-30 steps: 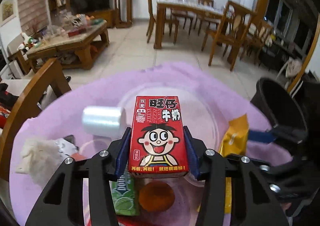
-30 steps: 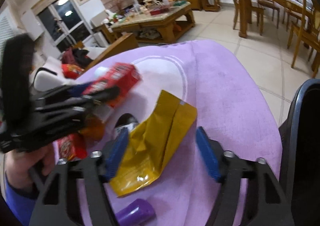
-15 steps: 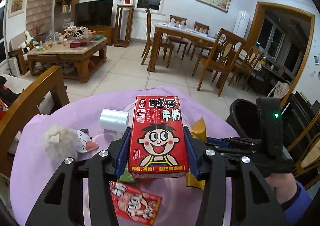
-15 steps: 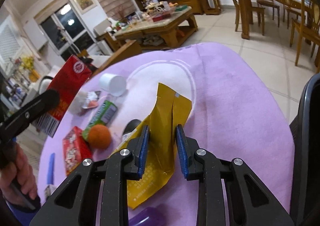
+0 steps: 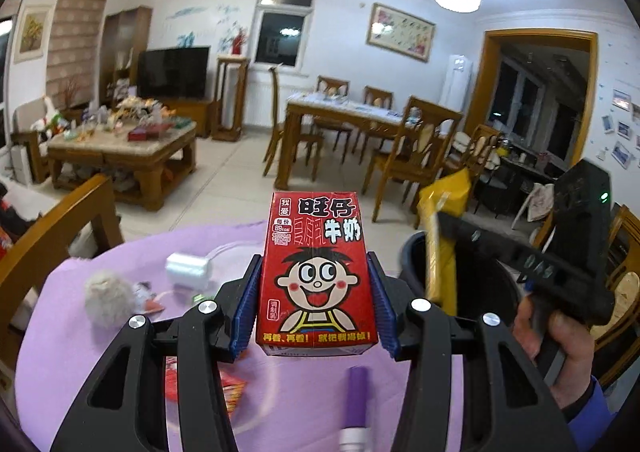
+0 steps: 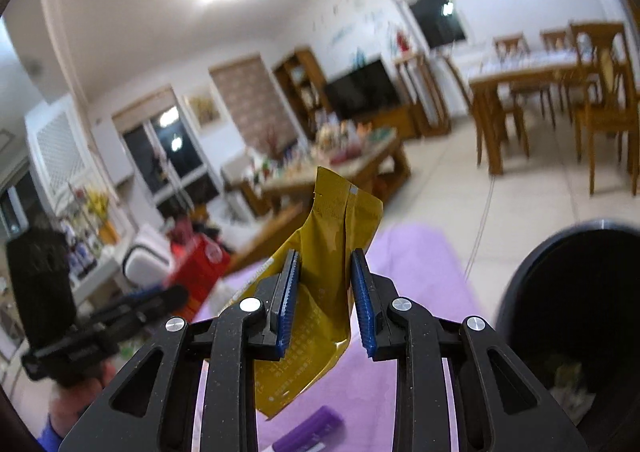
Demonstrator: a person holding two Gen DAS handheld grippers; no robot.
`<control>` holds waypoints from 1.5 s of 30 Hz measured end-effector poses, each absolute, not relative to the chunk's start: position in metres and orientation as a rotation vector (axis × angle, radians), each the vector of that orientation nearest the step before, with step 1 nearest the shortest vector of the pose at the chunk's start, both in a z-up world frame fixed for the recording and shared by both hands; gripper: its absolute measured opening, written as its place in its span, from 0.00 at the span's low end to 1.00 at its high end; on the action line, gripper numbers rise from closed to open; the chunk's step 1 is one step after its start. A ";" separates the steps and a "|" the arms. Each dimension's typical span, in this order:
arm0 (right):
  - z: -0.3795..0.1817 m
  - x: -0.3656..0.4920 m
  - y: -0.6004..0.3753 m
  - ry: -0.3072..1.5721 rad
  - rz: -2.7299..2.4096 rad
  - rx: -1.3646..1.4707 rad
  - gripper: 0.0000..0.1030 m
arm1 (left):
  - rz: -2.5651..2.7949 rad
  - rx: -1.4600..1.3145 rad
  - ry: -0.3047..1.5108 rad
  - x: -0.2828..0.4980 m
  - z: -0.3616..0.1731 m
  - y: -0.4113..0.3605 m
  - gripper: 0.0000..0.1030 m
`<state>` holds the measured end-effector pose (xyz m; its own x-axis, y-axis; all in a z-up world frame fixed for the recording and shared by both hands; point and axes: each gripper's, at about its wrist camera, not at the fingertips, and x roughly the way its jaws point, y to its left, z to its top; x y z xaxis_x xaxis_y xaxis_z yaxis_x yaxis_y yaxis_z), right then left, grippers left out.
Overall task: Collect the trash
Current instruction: 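Grasp the red milk carton with the left gripper while the right gripper grasps the yellow wrapper, then carry both items over the black bin and open both grippers to drop them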
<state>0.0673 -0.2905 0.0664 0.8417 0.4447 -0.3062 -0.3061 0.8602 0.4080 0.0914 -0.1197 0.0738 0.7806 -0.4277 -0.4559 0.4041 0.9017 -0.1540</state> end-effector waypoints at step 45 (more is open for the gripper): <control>-0.038 0.037 -0.581 0.409 0.000 0.618 0.67 | -0.722 0.021 0.624 0.112 0.015 -0.333 0.78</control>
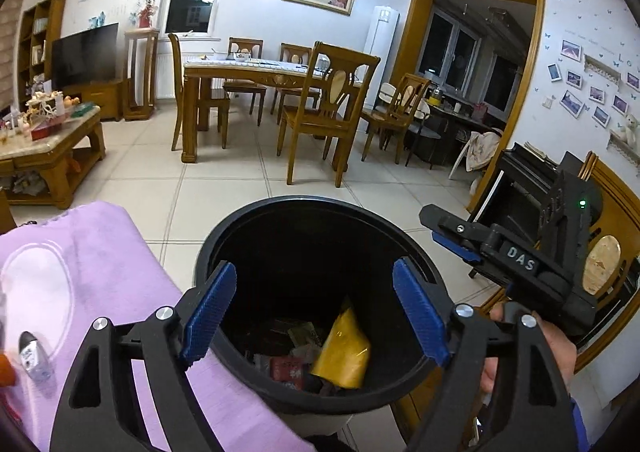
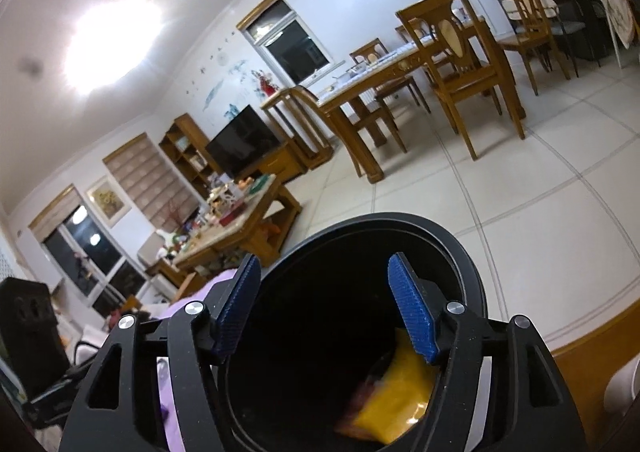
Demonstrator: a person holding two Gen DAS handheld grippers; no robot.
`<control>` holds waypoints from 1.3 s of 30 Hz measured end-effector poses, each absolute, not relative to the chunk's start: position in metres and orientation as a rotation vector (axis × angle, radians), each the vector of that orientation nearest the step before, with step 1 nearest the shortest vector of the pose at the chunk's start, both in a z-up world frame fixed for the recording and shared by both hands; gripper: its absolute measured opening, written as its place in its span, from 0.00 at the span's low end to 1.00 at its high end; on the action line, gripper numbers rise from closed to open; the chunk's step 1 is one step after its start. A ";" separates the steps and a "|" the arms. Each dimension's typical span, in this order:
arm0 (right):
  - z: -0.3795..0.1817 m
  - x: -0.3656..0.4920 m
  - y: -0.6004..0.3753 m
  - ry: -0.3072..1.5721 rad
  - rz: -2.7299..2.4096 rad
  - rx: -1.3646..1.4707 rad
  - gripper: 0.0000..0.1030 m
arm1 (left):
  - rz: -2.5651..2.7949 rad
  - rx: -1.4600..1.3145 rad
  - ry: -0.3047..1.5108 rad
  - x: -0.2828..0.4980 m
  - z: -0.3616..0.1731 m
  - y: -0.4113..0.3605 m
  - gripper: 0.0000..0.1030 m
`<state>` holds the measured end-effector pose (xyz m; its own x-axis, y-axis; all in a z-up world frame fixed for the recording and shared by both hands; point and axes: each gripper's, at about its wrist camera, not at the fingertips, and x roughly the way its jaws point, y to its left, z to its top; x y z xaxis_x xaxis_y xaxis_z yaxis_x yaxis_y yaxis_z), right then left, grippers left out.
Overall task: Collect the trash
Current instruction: 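Carry both items over the black bin and open both grippers to drop them, then grasp the white fluffy toy with the left gripper while the right gripper grasps the white cup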
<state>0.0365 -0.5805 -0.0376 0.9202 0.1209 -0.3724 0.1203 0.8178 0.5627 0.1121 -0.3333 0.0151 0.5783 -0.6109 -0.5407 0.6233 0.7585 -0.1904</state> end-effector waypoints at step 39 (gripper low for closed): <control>-0.018 0.301 0.001 0.873 0.528 -0.243 0.76 | -0.163 -0.142 0.910 0.205 -0.042 0.042 0.52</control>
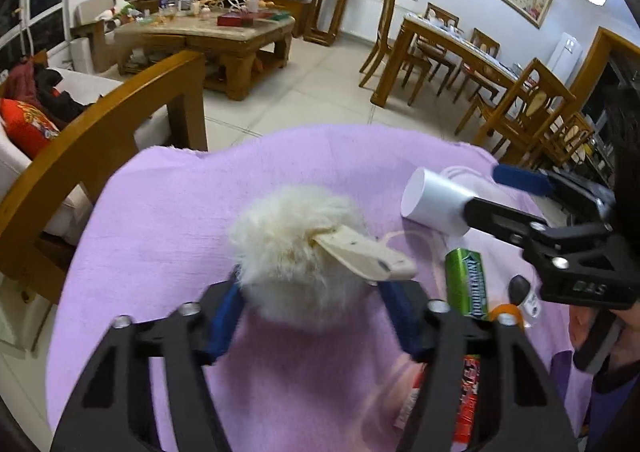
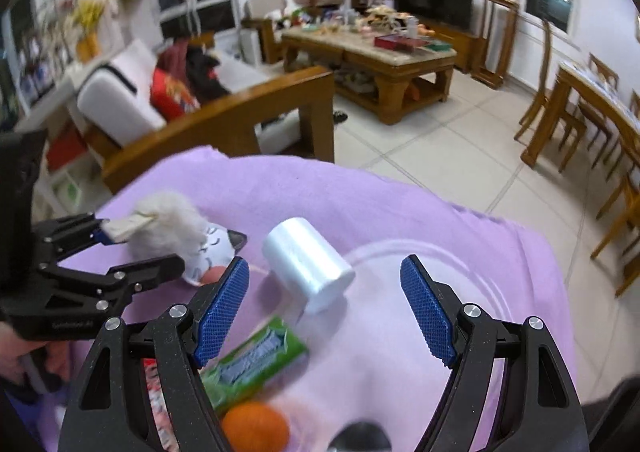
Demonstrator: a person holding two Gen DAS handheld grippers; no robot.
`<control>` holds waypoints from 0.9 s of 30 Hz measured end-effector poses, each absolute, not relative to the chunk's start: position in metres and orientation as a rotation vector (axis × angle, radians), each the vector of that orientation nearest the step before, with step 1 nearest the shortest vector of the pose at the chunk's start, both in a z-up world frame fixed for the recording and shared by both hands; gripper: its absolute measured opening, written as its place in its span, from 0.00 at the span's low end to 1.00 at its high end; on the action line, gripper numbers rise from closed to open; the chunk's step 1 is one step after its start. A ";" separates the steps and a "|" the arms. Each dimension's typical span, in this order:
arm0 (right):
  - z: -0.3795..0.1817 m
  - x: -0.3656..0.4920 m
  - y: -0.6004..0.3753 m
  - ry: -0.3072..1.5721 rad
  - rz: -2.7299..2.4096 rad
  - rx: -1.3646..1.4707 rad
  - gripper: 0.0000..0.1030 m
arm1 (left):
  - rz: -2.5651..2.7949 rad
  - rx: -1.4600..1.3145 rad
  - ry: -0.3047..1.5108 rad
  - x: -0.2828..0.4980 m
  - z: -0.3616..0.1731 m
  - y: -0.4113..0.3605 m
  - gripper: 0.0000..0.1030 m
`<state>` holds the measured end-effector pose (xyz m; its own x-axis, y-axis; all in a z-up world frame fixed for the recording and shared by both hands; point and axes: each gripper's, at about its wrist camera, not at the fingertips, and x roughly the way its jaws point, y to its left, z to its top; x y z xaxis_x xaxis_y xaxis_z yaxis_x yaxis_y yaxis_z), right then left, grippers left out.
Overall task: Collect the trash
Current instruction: 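Grasp the white fluffy toy with the left gripper while the right gripper grasps the white cup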
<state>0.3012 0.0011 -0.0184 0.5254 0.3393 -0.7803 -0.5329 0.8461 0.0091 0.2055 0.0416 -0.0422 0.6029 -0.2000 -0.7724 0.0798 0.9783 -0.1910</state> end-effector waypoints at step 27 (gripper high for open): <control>0.025 0.217 -0.056 0.651 0.666 0.016 0.39 | -0.220 -0.152 0.576 0.157 0.034 0.020 0.36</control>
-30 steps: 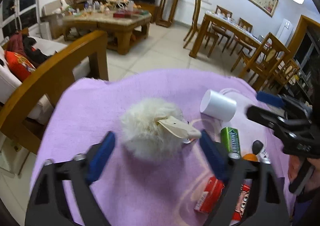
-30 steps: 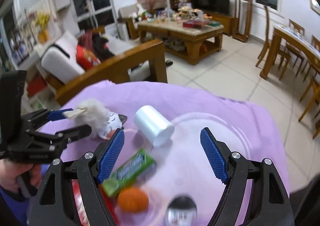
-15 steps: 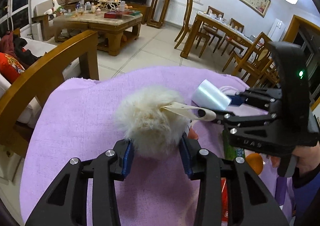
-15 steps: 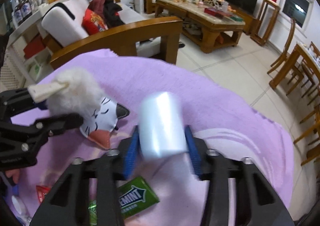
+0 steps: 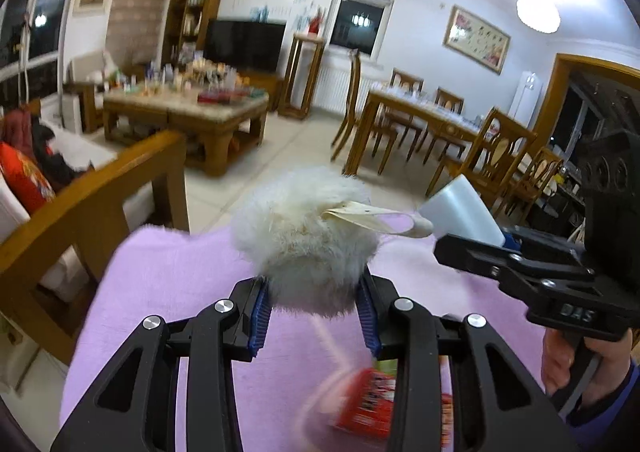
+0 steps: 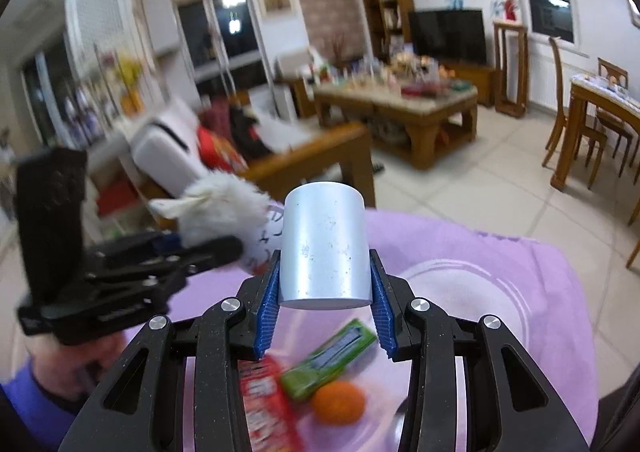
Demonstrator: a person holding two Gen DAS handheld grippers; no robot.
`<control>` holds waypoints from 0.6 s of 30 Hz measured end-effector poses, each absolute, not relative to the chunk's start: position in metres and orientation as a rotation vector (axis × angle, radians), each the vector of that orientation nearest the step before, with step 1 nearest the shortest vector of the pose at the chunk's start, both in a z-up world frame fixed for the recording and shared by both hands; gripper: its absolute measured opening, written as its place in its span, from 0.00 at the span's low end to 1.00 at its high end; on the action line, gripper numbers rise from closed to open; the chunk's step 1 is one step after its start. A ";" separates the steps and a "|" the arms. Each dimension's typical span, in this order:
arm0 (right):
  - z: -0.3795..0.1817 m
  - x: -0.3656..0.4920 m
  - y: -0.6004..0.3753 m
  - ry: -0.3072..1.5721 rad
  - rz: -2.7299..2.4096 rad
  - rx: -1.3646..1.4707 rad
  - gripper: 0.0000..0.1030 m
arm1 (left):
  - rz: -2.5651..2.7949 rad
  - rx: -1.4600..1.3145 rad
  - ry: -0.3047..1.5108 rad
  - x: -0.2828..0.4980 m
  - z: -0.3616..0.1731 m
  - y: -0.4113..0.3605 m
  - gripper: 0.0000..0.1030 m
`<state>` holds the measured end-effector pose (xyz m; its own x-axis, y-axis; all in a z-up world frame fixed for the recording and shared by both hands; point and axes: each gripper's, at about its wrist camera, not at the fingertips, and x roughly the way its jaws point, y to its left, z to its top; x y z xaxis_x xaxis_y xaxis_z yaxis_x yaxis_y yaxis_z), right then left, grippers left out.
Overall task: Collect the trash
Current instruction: 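Grasp the white fluffy toy with the left gripper while the right gripper grasps the white cup, then carry the fluffy toy and white cup over the black bin and release both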
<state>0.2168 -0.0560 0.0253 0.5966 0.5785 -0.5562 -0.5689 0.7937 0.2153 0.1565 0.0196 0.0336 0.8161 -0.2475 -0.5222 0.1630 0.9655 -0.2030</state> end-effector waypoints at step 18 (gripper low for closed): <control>0.069 0.077 -0.259 0.450 0.588 0.313 0.39 | -0.372 -0.056 0.442 0.077 0.086 -0.115 0.36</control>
